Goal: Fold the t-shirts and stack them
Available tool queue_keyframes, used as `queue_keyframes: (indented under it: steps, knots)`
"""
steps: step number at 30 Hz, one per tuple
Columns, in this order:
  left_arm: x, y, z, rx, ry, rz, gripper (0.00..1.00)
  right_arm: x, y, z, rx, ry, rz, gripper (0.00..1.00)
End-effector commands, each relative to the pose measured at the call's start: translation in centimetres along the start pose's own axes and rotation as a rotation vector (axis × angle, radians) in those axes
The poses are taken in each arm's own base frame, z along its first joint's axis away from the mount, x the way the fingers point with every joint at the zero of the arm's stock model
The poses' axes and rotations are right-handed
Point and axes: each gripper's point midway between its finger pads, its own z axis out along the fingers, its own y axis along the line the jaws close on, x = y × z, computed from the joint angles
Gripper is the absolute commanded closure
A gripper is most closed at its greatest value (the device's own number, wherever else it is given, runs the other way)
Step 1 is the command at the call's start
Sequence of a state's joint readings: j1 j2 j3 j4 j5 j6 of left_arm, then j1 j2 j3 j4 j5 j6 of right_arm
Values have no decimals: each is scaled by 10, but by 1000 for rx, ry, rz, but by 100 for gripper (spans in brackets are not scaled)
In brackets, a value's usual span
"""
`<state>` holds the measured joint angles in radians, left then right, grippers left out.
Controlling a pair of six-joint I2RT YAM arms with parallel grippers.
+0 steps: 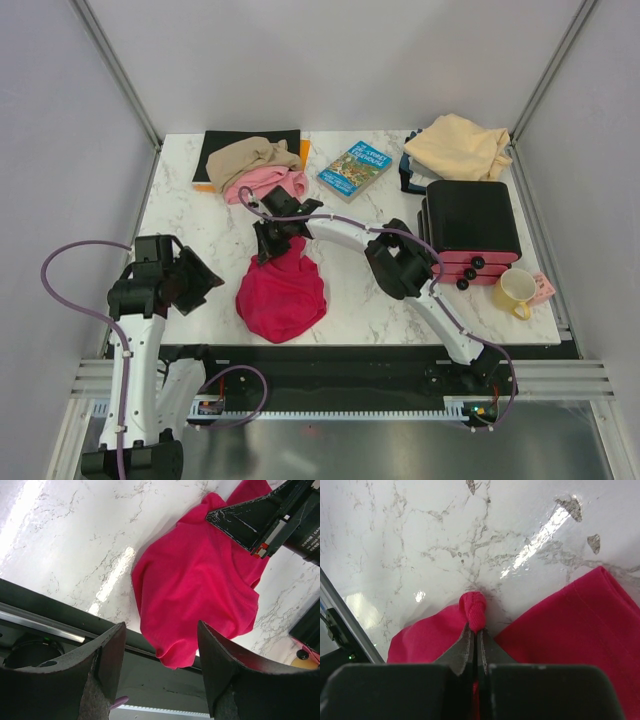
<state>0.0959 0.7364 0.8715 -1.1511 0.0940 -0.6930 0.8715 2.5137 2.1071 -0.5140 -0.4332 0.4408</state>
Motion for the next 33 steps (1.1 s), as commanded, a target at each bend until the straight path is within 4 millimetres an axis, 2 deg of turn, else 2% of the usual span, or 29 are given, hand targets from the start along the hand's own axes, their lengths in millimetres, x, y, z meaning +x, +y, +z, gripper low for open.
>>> queue_keyframes:
  steps: [1, 7, 8, 10, 11, 13, 14, 15, 16, 20, 21, 22, 24, 25, 26, 27, 29, 31, 33]
  knots:
    - [1, -5, -1, 37, 2, 31, 34, -22, 39, -29, -74, -68, -22, 100]
    - [7, 5, -1, 25, -18, 22, 34, -46, 64, -60, -98, -140, -47, 100]
    - [8, 6, 0, 23, -16, 20, 34, -55, 72, -71, -106, -167, -55, 100]
    - [10, 7, 2, 19, -9, 7, 34, -60, 73, -83, -92, -175, -57, 100]
    - [8, 7, 2, 14, -15, 4, 34, -70, 77, -98, -95, -204, -63, 100]
    - [8, 7, 3, 10, -15, -2, 33, -75, 78, -114, -86, -217, -59, 100]
    - [7, 7, 4, 7, -15, -4, 33, -85, 79, -132, -88, -251, -57, 100]
    - [7, 7, 4, 7, -15, -10, 33, -87, 80, -141, -89, -258, -52, 100]
    - [7, 8, 5, 3, -16, -15, 33, -96, 83, -159, -91, -291, -53, 100]
    - [7, 10, 11, -12, -12, -28, 31, -113, 94, -210, -103, -370, -60, 100]
    - [6, 10, 13, -15, -11, -31, 31, -114, 96, -219, -105, -375, -55, 100]
    - [6, 11, 15, -21, -9, -32, 30, -118, 102, -238, -115, -405, -58, 100]
    - [6, 10, 20, -32, 6, -37, 30, -119, 108, -257, -117, -420, -60, 100]
    - [4, 8, 21, -23, 5, -36, 30, -123, 117, -279, -122, -459, -76, 100]
    - [3, 7, 23, -29, 17, -34, 30, -122, 121, -289, -122, -469, -79, 100]
    - [1, 4, 23, -21, 15, -32, 30, -124, 129, -310, -127, -507, -92, 100]
    - [-2, 0, 24, -7, 15, -30, 30, -128, 134, -336, -124, -555, -98, 100]
    - [-4, -4, 24, 0, 19, -31, 30, -131, 137, -372, -112, -621, -111, 100]
    - [-6, -8, 27, 9, 27, -33, 30, -128, 138, -393, -99, -649, -110, 100]
